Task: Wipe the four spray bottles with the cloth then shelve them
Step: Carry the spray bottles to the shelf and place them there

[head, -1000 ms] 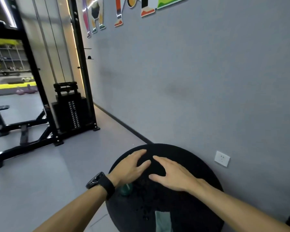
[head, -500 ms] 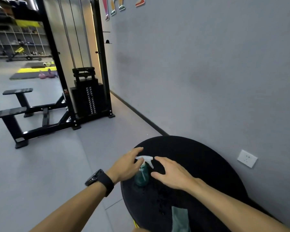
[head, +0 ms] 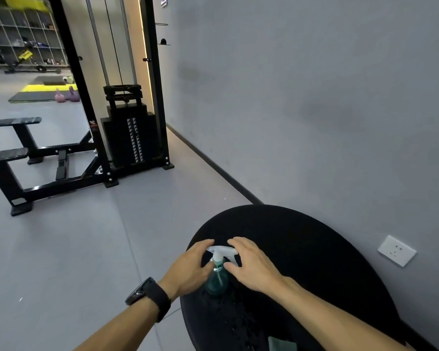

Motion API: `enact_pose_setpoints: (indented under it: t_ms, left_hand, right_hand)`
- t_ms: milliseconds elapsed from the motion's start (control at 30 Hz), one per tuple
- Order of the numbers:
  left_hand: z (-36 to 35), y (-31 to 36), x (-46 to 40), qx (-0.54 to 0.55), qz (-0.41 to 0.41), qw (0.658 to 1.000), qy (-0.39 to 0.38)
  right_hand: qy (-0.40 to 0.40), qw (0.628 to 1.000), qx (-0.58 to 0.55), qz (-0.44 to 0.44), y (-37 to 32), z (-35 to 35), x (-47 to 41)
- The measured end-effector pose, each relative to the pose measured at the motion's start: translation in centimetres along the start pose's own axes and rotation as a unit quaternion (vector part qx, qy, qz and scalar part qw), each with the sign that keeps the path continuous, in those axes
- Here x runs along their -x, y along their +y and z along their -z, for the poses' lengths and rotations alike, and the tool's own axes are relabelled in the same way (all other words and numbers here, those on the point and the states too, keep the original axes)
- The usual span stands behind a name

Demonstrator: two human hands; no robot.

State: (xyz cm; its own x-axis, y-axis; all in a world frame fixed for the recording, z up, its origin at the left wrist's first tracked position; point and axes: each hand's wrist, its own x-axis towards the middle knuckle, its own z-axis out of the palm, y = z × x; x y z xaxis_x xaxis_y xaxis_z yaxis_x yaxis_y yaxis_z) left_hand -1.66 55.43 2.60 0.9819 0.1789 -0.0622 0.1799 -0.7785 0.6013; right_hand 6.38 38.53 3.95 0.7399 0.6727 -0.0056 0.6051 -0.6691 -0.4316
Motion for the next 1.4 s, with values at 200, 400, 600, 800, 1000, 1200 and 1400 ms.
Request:
enact_pose_setpoints:
  t_ms: [200, 400, 600, 800, 1000, 1200, 1400]
  left_hand:
    - [-1.2, -1.9, -2.1, 0.008, 0.01, 1.0, 0.002]
    - [-1.5, -2.7, -3.2, 0.011, 0.02, 1.0, -0.004]
    - [-1.7, -3.3, -3.6, 0.016, 0.023, 1.0, -0.008]
    - [-1.5, -3.3, -3.3, 0.011, 0.026, 1.0, -0.013]
    - [-0.7, -3.0, -2.7, 0.01, 0.028, 0.999, -0.01]
    - [0.6, -2.8, -1.4, 0.0, 0.03, 1.0, -0.005]
    - [1.6, -1.0, -0.3, -0.008, 0.021, 1.0, -0.004]
  right_hand:
    - [-0.008, 0.999, 0.034, 0.015, 1.2, -2.9, -3.8]
    - [-0.018, 1.0, 0.019, 0.01, 1.5, -4.8, -5.4]
    - [-0.026, 0.999, 0.032, -0.001, 1.5, -5.1, -6.2]
    - [-0.024, 0.999, 0.018, -0.017, 1.8, -5.5, -6.8]
    - [-0.026, 0.999, 0.029, -0.019, 1.9, -5.6, -6.9]
    - [-0.034, 0.998, 0.04, -0.019, 1.4, -4.7, -6.4]
    - [0.006, 0.999, 0.032, -0.022, 0.0, 0.3, -5.1]
